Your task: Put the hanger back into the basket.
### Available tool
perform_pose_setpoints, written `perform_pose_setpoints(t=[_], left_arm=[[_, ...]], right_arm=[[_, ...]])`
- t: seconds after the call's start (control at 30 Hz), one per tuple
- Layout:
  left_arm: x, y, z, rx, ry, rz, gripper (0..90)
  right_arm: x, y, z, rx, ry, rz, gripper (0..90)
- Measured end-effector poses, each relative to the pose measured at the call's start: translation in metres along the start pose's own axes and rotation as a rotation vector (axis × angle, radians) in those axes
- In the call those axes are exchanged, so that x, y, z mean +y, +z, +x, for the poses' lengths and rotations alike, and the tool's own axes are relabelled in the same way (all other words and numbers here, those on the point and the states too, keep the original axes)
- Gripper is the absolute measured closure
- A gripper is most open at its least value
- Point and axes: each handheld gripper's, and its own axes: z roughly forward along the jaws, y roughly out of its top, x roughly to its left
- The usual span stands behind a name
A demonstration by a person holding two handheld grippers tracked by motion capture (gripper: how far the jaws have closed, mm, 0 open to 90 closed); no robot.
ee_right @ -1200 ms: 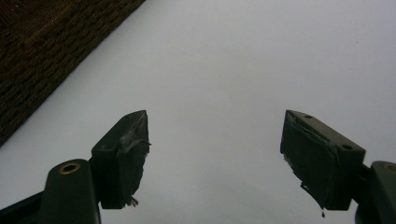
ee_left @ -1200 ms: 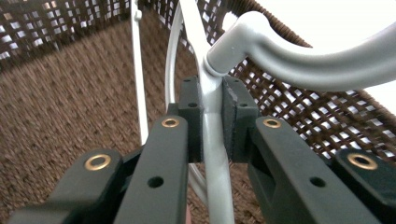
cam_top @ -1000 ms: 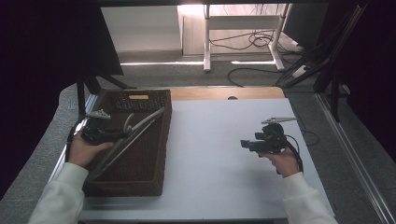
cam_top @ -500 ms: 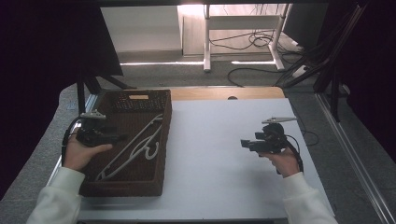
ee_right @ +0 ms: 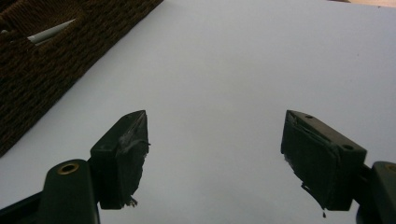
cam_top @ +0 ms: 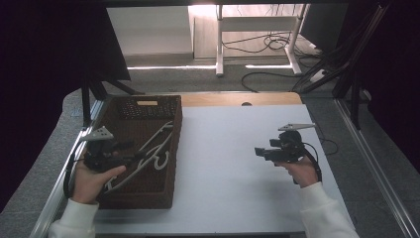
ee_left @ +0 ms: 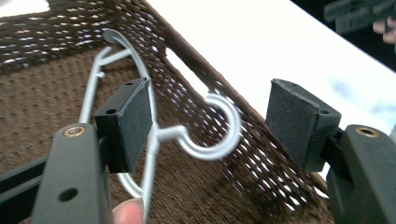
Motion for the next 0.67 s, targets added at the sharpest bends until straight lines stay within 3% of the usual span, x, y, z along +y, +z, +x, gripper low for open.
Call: perform_pose_setpoints(t=[0.1, 0.2, 0.33, 0.67], left_arm=[[-0.002, 0.007, -0.016, 0.021, 0.05, 0.035, 30.9], [-0.005, 0.019, -0.028, -0.018, 0.079, 0.061, 30.7], [-0.008, 0.034, -0.034, -0.001, 0.1, 0.1, 30.7], [-0.008, 0.034, -0.035, 0.025, 0.086, 0.045, 30.9]], right_arm=[[-0.001, -0.002, 0.0, 0.007, -0.011, -0.004, 23.5], [-0.005, -0.006, 0.003, 0.022, -0.051, -0.005, 23.0], [-0.012, -0.009, 0.001, 0.026, -0.068, -0.009, 22.7], [-0.018, -0.01, 0.0, 0.003, -0.119, -0.019, 18.0]])
